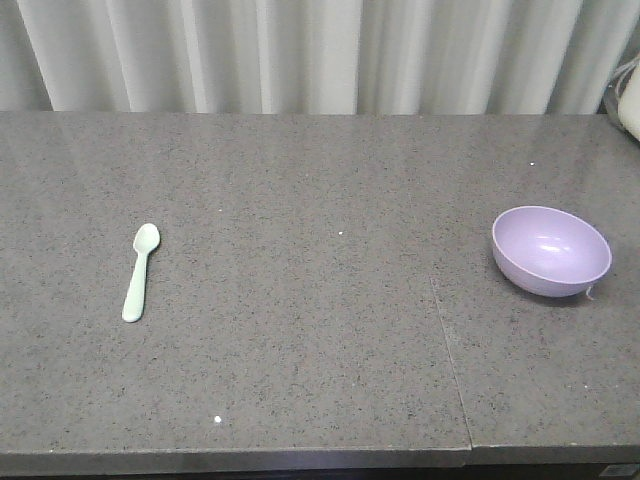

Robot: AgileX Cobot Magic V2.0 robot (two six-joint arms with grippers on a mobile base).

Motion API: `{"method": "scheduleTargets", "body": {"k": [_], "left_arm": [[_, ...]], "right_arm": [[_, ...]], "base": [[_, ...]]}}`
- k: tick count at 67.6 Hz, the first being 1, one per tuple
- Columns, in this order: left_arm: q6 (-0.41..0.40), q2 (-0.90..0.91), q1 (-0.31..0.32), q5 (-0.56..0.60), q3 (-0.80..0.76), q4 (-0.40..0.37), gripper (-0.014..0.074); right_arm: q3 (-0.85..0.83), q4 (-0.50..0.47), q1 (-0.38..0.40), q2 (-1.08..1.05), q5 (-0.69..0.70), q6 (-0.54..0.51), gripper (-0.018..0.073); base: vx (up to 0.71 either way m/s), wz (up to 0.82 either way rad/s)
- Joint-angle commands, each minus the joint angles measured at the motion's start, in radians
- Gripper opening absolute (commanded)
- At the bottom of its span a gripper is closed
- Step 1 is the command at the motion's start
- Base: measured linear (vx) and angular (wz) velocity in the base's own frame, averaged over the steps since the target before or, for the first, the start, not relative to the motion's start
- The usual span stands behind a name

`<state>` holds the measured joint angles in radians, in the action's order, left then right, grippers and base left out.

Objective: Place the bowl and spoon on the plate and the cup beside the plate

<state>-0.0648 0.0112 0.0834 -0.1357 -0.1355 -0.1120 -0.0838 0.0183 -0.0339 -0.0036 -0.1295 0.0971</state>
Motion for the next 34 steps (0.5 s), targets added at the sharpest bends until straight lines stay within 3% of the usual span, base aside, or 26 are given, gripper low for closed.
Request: {"method": "scheduleTargets", "body": {"k": [1,34], "left_arm": [[-0.006,-0.019,-0.004,-0.013,-0.120,-0.018,-0.0006],[-0.004,-0.643,-0.004,-0.665,-0.765,-0.004,-0.0006]], "right_arm": [[-0.106,0.007,0.006,0.059,-0.002,-0.006,-0.0011],[-0.722,0.024,0.006,0.576,-0.632,-0.009,-0.0011]], "base": [[0.00,0.00],[0.00,0.00]]}}
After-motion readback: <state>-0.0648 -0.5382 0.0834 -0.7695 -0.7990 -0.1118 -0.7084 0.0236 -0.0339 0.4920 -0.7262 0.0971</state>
